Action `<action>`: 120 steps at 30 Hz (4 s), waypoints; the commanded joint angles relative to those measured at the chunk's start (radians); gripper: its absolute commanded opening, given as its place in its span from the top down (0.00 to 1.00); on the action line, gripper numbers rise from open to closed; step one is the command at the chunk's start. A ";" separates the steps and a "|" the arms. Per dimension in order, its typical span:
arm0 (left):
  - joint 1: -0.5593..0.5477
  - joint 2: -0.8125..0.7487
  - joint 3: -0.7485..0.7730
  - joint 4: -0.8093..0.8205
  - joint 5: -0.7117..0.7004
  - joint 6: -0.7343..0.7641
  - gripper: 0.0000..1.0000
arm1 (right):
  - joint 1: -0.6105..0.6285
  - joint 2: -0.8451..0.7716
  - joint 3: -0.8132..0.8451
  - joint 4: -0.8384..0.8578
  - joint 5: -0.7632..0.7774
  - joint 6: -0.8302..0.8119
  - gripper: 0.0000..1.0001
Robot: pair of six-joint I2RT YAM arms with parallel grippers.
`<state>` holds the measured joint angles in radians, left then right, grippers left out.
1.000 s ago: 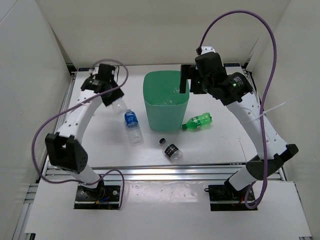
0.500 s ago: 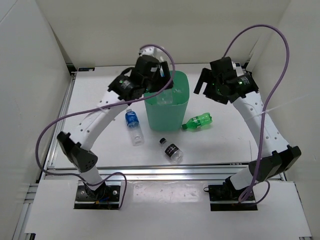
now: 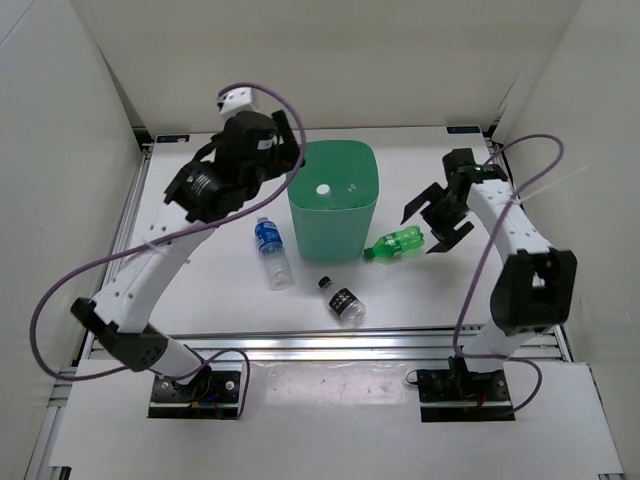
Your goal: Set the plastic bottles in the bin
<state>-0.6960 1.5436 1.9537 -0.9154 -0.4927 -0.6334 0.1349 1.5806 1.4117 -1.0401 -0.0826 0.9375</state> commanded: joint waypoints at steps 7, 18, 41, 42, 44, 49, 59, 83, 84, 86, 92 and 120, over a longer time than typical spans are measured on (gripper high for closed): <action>0.119 -0.168 -0.320 -0.091 -0.167 -0.081 0.00 | -0.001 0.334 0.078 0.055 -0.138 0.152 0.00; 0.161 -0.235 -0.535 -0.118 -0.207 -0.138 0.00 | -0.014 0.406 0.073 0.034 -0.124 0.121 0.60; 0.328 -0.068 -0.736 0.122 0.259 -0.086 0.00 | 0.435 0.289 0.903 -0.035 0.181 -0.314 0.16; 0.328 -0.068 -0.736 0.134 0.269 -0.086 0.00 | 0.445 0.342 0.971 -0.044 0.190 -0.351 0.00; 0.328 -0.068 -0.748 0.135 0.292 -0.086 0.00 | 0.445 0.377 1.100 -0.162 0.240 -0.367 0.00; 0.328 -0.059 -0.783 0.207 0.345 -0.066 0.00 | 0.445 0.073 0.803 0.080 0.357 -0.414 0.00; 0.328 0.134 -0.783 0.323 0.453 -0.037 0.00 | 0.454 -0.010 0.727 -0.017 0.357 -0.486 0.00; 0.219 0.036 0.064 -0.044 0.181 -0.003 0.34 | 0.444 -0.041 0.641 0.003 0.406 -0.471 0.00; 0.205 0.082 0.095 -0.031 0.204 0.017 0.34 | 0.443 -0.041 0.641 0.003 0.406 -0.471 0.00; 0.153 0.130 0.126 -0.005 0.226 0.017 0.34 | 0.433 -0.041 0.641 0.003 0.406 -0.460 0.00; 0.079 0.262 0.103 0.036 0.364 0.017 0.04 | 0.388 -0.059 0.619 0.003 0.415 -0.441 0.00; 0.325 -0.461 -0.869 0.007 -0.009 -0.127 0.00 | 0.799 -0.108 -0.341 0.643 0.127 -0.891 0.11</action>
<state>-0.3771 1.1408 1.1141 -0.9298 -0.5663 -0.7460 0.9321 1.4242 1.0477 -0.5491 0.0517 0.0822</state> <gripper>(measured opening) 0.998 0.903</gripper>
